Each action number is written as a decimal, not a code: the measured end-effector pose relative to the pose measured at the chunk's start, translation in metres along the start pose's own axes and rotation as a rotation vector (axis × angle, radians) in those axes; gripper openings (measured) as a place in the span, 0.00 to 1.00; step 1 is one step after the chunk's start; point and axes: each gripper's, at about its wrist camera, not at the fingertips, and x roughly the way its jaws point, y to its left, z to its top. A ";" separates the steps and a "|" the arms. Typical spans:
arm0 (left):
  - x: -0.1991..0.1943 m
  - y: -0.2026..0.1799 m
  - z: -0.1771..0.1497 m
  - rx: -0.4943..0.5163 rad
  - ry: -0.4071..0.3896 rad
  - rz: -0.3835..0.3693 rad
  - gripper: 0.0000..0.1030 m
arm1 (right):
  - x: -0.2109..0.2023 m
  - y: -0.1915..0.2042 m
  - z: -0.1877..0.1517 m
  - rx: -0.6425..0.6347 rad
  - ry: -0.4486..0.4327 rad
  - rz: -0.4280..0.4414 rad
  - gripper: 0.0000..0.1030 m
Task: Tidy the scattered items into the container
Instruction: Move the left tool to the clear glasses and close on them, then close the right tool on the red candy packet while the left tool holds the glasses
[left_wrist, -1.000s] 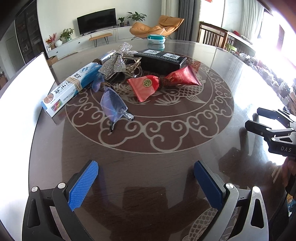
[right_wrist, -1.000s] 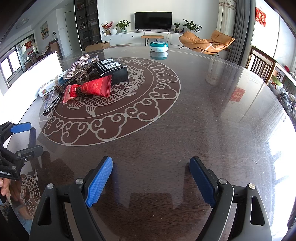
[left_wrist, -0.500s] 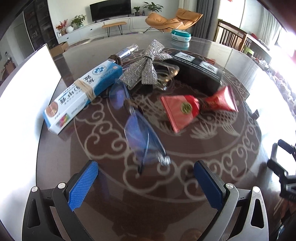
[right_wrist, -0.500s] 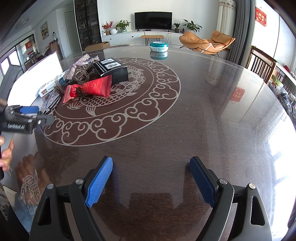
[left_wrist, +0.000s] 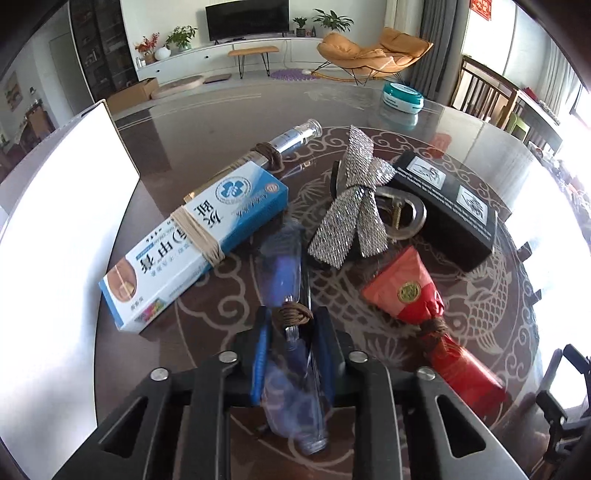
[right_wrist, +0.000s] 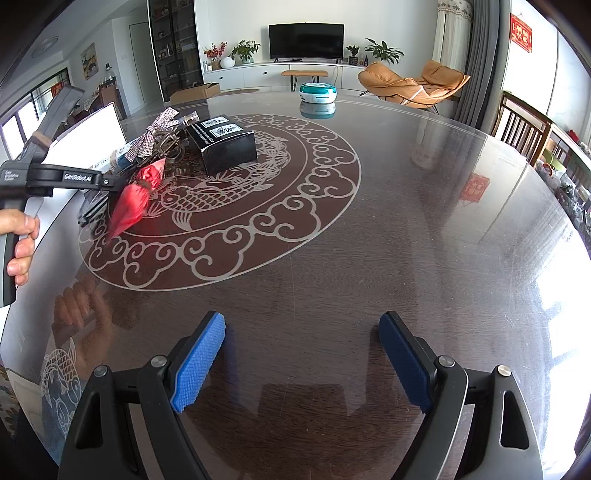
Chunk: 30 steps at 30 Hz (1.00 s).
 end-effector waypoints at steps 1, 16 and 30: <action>-0.005 0.000 -0.007 0.003 -0.008 0.000 0.21 | 0.000 0.000 0.000 0.000 0.000 0.000 0.84; -0.071 0.029 -0.119 -0.013 -0.034 0.003 0.26 | 0.000 0.000 0.000 0.000 0.000 0.000 0.84; -0.055 0.024 -0.109 -0.032 -0.032 0.027 0.93 | 0.000 0.000 0.000 -0.001 0.000 0.000 0.84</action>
